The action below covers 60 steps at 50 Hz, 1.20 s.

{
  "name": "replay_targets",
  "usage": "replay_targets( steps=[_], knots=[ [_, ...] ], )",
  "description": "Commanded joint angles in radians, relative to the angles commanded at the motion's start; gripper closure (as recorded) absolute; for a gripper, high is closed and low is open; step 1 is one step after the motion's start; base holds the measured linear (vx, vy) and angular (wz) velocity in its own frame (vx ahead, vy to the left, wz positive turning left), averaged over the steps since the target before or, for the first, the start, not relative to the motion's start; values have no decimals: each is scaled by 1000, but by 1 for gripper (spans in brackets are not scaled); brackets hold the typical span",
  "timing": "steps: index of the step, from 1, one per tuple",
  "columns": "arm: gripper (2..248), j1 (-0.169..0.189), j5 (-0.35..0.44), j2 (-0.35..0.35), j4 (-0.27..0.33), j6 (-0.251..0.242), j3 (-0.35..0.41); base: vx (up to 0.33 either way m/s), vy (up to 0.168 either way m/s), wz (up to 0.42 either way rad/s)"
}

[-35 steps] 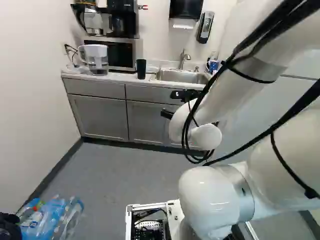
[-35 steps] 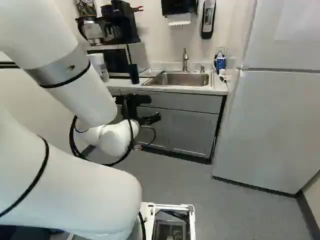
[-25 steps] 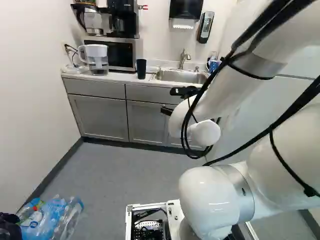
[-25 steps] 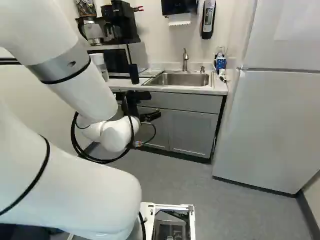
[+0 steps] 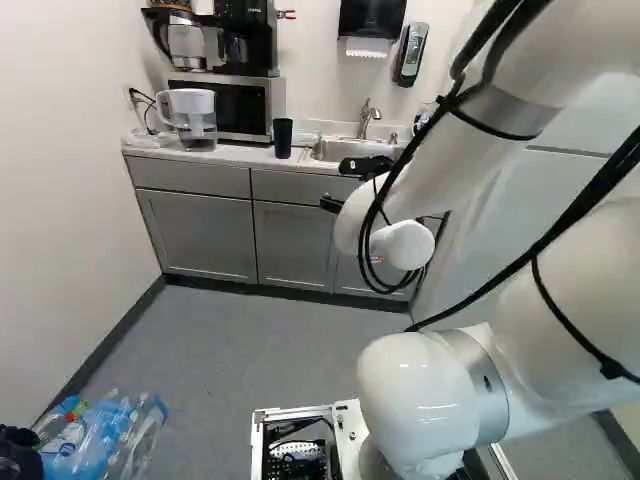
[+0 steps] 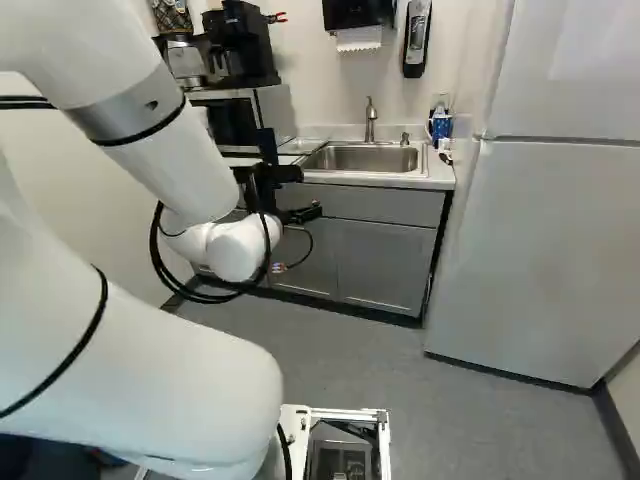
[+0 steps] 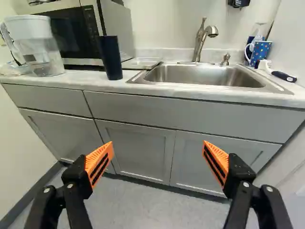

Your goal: Rinse the cup and place it in the tray

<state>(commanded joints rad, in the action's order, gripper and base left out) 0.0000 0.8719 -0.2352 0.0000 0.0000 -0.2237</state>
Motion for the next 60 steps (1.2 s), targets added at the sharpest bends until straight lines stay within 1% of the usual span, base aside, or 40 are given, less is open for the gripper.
replay_targets(
  steps=[19,60],
  knots=[
    [3,0,-22,21,0,0,-65,0,0,0],
    [3,0,-110,17,0,0,-159,0,0,0]
  ],
)
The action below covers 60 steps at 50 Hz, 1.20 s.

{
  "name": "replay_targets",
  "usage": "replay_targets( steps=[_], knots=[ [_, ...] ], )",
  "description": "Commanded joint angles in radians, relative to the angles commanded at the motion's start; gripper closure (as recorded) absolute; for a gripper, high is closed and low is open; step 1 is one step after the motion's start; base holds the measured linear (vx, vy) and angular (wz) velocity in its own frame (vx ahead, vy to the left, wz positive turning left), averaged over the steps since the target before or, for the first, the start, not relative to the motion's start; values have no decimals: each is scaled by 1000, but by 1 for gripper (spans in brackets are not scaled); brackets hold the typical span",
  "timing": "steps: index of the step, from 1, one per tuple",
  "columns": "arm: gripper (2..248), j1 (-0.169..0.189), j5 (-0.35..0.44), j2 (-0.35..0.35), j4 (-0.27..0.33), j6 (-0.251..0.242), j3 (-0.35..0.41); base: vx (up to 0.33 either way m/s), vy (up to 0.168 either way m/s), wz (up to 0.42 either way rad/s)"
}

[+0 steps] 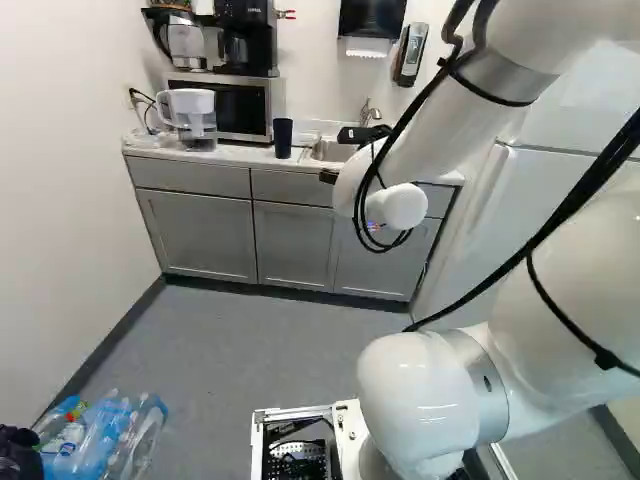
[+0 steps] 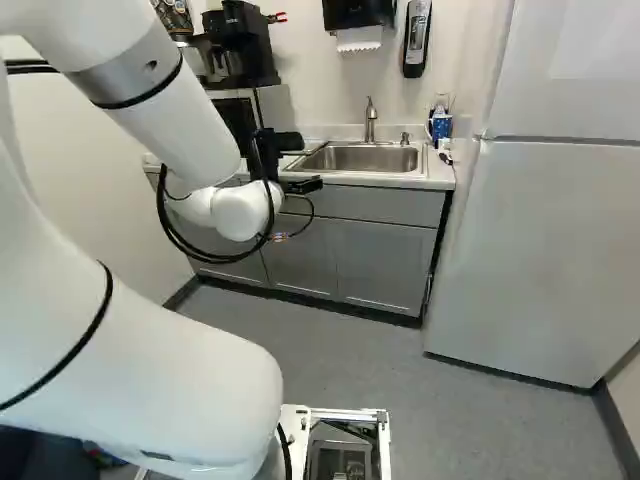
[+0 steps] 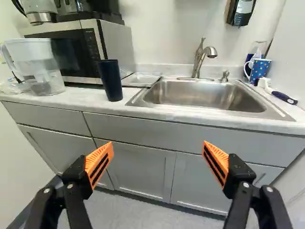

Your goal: Rinse the cup and place it in the tray

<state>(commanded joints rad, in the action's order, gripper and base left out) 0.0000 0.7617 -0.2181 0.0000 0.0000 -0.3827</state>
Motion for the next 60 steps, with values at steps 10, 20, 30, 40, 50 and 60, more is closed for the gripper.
replay_targets(
  steps=[10,20,30,40,50,60],
  knots=[
    [3,0,-27,3,0,0,-26,0,0,0],
    [3,0,-58,6,0,0,-51,0,0,0],
    [3,0,-92,10,0,0,-78,0,0,0],
    [3,0,-127,14,0,0,-104,0,0,0],
    [3,0,-158,16,0,0,-128,0,0,0],
    [3,0,-178,15,0,0,-150,0,0,0]
  ],
)
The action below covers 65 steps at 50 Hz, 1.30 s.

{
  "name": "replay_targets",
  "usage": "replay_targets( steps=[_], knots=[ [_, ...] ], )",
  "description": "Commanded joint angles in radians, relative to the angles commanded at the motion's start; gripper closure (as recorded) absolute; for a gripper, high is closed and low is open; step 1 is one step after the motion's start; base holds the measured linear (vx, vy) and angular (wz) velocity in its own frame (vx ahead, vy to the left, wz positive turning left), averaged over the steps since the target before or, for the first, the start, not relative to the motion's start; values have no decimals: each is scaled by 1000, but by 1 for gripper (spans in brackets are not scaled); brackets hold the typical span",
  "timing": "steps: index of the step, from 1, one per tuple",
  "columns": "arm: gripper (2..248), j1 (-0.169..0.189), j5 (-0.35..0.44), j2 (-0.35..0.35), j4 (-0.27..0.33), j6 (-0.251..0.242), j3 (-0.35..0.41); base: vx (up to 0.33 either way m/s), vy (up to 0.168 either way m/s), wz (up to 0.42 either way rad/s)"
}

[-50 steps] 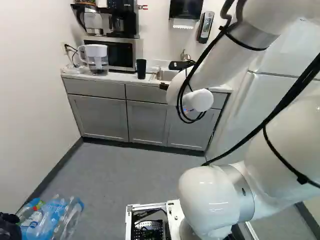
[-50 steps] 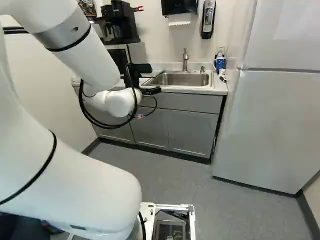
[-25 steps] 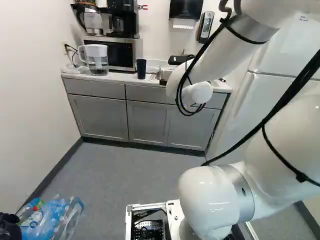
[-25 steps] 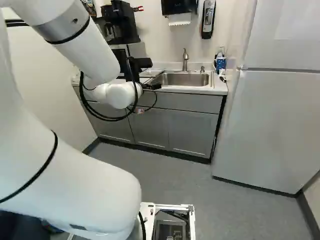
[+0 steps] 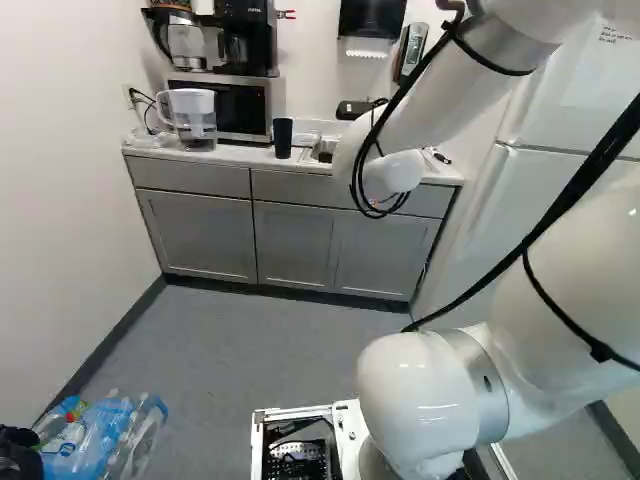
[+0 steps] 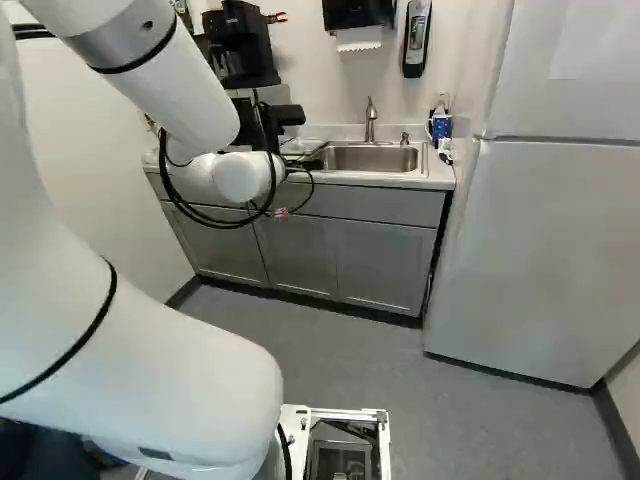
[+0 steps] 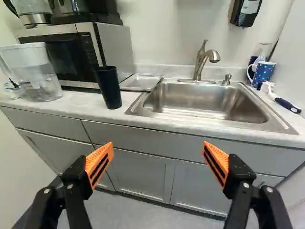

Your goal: Rinse the cup and place it in the tray

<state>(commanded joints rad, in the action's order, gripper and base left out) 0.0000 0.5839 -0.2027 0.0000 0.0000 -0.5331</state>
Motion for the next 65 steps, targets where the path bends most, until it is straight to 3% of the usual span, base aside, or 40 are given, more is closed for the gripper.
replay_targets(
  steps=[65],
  knots=[
    [3,0,-126,-1,0,0,-141,0,0,0]
  ],
)
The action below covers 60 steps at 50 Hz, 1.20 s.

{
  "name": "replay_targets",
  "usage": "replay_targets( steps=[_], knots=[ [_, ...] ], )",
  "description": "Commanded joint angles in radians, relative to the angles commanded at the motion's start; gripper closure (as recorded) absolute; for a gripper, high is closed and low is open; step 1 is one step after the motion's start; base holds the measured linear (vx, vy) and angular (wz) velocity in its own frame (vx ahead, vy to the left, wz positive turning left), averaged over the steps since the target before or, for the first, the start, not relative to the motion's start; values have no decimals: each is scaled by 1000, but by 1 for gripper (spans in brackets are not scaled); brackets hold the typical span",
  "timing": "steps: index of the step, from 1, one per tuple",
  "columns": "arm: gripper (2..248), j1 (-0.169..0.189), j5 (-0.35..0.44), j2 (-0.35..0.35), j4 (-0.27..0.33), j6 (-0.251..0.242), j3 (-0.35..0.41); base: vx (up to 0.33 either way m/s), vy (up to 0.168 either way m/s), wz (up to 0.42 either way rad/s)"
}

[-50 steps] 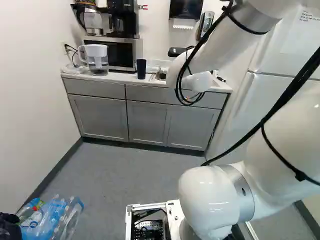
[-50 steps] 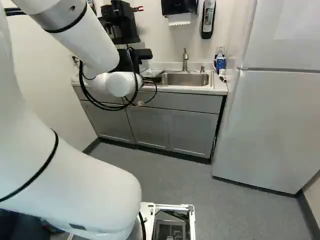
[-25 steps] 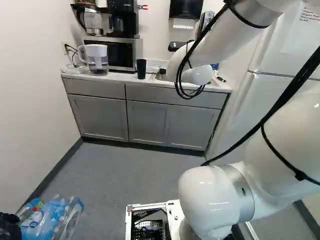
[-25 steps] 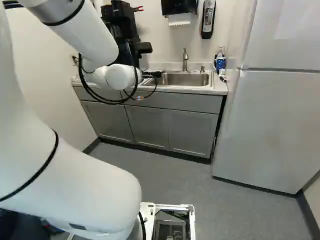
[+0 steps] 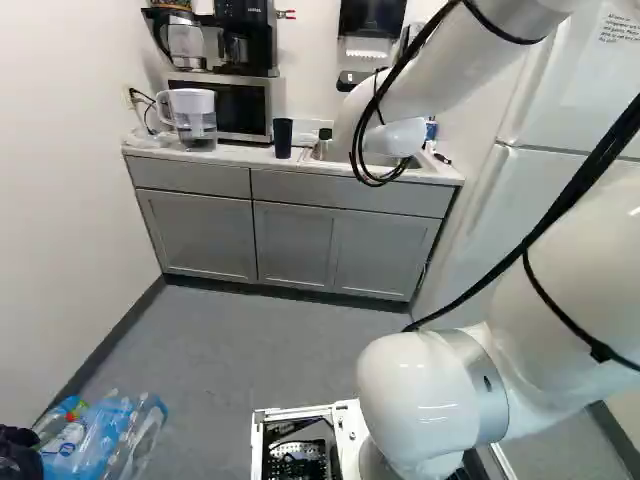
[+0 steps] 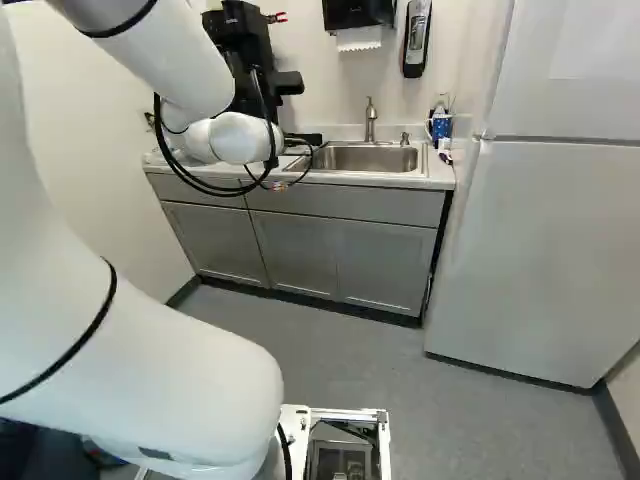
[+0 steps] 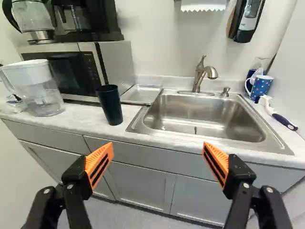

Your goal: Rinse the cup and place it in the tray

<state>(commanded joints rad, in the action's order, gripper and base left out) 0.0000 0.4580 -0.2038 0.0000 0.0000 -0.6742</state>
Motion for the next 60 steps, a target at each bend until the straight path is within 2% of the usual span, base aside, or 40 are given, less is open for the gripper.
replay_targets(
  steps=[48,60],
  knots=[
    [3,0,-93,-2,0,0,-100,0,0,0],
    [3,0,-94,-3,0,0,-101,0,0,0]
  ],
)
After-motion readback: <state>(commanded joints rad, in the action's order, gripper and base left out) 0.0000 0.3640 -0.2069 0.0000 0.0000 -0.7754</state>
